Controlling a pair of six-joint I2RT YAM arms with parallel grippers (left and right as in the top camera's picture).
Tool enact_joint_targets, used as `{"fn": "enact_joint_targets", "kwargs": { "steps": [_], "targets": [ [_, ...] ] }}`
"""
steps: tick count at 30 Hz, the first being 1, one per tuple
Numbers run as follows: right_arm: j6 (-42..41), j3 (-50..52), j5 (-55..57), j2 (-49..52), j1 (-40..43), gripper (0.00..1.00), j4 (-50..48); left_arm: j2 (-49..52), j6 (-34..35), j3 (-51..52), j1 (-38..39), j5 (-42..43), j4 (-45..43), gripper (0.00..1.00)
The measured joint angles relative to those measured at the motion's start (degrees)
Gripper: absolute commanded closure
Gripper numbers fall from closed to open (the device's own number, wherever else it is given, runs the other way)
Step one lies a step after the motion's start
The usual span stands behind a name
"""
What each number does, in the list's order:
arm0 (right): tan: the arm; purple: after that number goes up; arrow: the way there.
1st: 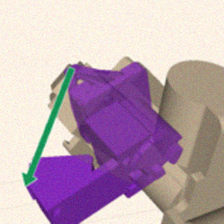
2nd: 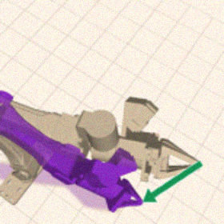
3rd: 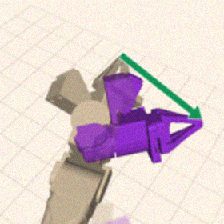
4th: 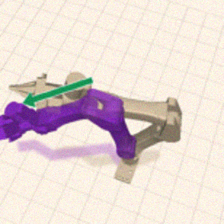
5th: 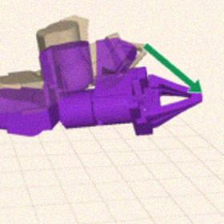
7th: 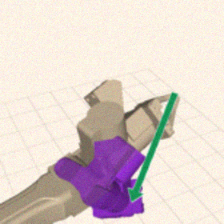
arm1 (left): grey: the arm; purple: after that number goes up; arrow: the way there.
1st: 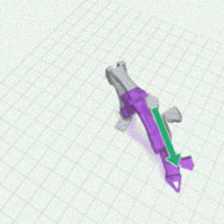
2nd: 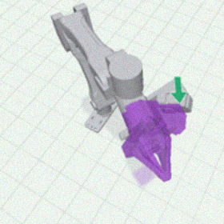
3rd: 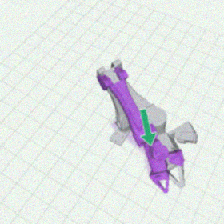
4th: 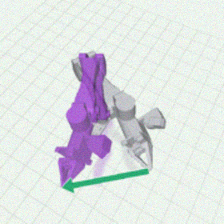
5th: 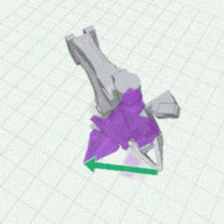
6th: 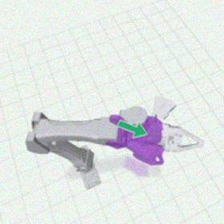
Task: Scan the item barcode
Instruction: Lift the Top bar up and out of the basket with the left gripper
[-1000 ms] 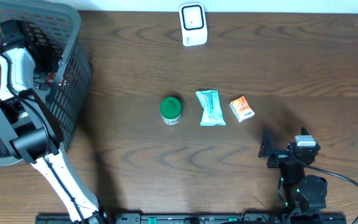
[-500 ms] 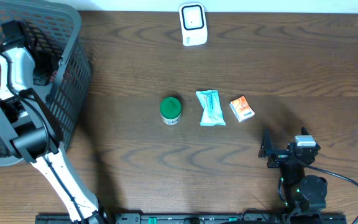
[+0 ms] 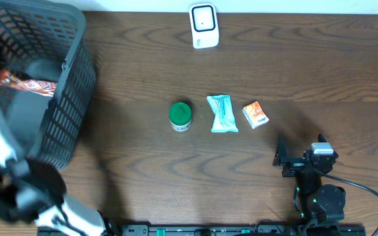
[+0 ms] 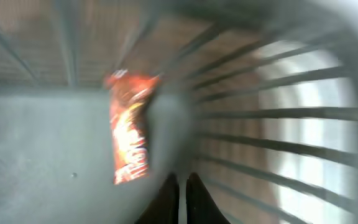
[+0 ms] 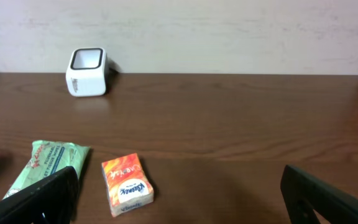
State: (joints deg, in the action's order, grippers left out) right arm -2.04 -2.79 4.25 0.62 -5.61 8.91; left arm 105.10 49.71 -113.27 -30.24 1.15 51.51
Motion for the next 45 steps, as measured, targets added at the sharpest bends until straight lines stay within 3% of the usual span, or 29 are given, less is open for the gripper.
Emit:
{"fn": "enact_joint_targets", "kwargs": {
  "steps": [4,7,9,15,23,30,45],
  "targets": [
    [0.0,0.0,0.0,0.0,0.0,0.01,0.0,-10.8,-1.8,-1.4,0.3,-0.2,1.4,0.89],
    [0.0,0.0,0.0,0.0,0.0,0.01,0.0,-14.7,-2.4,-1.9,0.4,-1.4,4.2,0.24],
    [0.0,0.0,0.0,0.0,0.0,0.01,0.0,-14.5,-2.6,-1.9,0.5,-2.2,5.6,0.12],
    [0.0,0.0,0.0,0.0,0.0,0.01,0.0,-2.8,-1.5,-0.2,1.9,-3.0,6.7,0.09],
    [0.0,0.0,0.0,0.0,0.0,0.01,0.0,15.5,5.0,1.2,6.1,-2.6,5.7,0.08],
    [0.0,0.0,0.0,0.0,0.0,0.01,0.0,20.6,8.9,1.2,7.5,-2.5,3.7,0.00],
    [0.0,0.0,0.0,0.0,0.0,0.01,0.0,28.1,11.0,1.2,7.5,-2.4,1.8,0.02]
  ]
}}
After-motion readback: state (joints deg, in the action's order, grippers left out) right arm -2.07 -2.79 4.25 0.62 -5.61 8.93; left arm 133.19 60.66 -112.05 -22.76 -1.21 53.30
